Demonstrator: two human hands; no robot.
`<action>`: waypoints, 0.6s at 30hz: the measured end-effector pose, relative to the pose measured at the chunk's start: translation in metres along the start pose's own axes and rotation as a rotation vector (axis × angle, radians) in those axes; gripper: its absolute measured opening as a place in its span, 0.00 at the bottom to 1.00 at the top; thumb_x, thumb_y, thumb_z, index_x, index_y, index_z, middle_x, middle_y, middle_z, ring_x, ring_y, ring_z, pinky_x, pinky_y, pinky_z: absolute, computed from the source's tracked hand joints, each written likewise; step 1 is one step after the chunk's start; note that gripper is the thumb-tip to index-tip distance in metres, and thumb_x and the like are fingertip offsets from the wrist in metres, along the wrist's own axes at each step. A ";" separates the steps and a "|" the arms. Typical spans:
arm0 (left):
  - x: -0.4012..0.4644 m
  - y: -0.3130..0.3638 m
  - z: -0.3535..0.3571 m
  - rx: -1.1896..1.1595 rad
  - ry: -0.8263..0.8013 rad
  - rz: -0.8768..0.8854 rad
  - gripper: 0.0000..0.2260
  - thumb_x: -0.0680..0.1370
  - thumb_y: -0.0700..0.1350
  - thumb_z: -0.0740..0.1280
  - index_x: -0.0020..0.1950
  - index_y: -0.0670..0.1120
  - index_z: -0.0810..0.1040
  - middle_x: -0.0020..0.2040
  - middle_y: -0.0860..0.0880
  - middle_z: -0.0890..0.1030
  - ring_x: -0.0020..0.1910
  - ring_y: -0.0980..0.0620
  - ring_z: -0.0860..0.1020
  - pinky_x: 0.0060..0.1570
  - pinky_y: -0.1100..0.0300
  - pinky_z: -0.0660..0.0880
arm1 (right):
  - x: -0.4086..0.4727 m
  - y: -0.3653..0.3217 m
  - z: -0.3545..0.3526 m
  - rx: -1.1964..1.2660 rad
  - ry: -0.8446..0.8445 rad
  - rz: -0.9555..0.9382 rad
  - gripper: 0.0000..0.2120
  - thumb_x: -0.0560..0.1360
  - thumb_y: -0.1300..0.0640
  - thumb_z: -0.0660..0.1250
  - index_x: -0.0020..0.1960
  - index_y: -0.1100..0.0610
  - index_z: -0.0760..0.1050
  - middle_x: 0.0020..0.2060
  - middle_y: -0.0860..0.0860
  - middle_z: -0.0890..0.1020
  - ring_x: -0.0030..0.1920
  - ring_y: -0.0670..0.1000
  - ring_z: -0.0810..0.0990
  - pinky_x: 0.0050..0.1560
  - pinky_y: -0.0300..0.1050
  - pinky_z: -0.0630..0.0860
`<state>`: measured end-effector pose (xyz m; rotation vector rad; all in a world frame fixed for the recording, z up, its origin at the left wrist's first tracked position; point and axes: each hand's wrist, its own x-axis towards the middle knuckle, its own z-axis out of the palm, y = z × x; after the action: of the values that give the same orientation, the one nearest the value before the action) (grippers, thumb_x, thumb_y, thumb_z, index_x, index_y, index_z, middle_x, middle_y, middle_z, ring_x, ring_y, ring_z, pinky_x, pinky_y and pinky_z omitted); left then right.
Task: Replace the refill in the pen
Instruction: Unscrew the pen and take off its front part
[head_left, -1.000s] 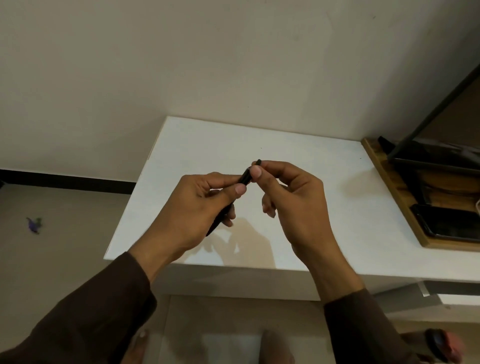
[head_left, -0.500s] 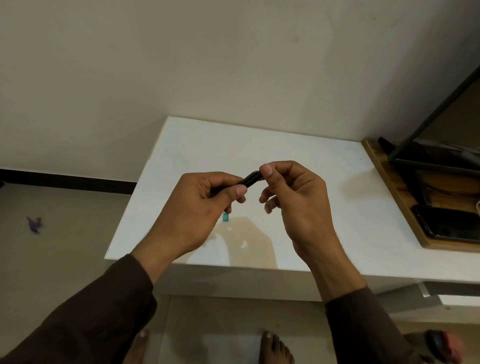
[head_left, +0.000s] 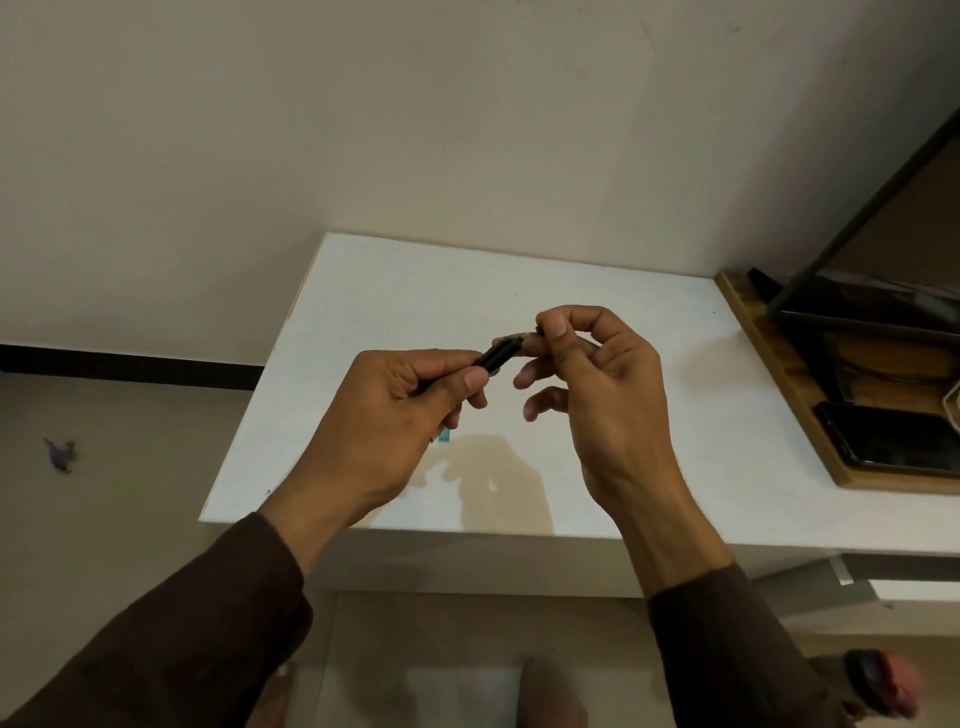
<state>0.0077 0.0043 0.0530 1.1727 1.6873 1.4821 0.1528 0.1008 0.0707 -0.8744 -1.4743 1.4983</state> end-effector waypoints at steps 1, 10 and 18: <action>0.001 0.000 -0.001 -0.012 0.011 -0.007 0.07 0.81 0.43 0.68 0.50 0.50 0.87 0.32 0.59 0.83 0.31 0.60 0.76 0.35 0.69 0.74 | 0.000 -0.001 0.000 0.011 0.003 0.012 0.07 0.83 0.58 0.65 0.53 0.61 0.78 0.43 0.52 0.89 0.34 0.52 0.81 0.30 0.47 0.78; 0.004 -0.010 -0.003 -0.102 0.066 -0.078 0.06 0.80 0.41 0.69 0.50 0.47 0.87 0.35 0.54 0.85 0.33 0.56 0.78 0.38 0.69 0.77 | 0.021 0.031 -0.038 -0.519 0.140 0.087 0.05 0.81 0.58 0.68 0.54 0.56 0.83 0.45 0.47 0.87 0.31 0.43 0.77 0.35 0.32 0.73; 0.002 -0.021 0.006 -0.101 0.044 -0.126 0.06 0.79 0.43 0.70 0.50 0.49 0.88 0.37 0.53 0.86 0.35 0.53 0.79 0.43 0.66 0.81 | 0.021 0.069 -0.037 -1.031 0.064 0.131 0.11 0.81 0.63 0.64 0.54 0.56 0.85 0.53 0.51 0.82 0.51 0.52 0.81 0.49 0.42 0.74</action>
<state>0.0070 0.0092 0.0316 0.9692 1.6627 1.5070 0.1715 0.1379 0.0008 -1.6000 -2.1839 0.6937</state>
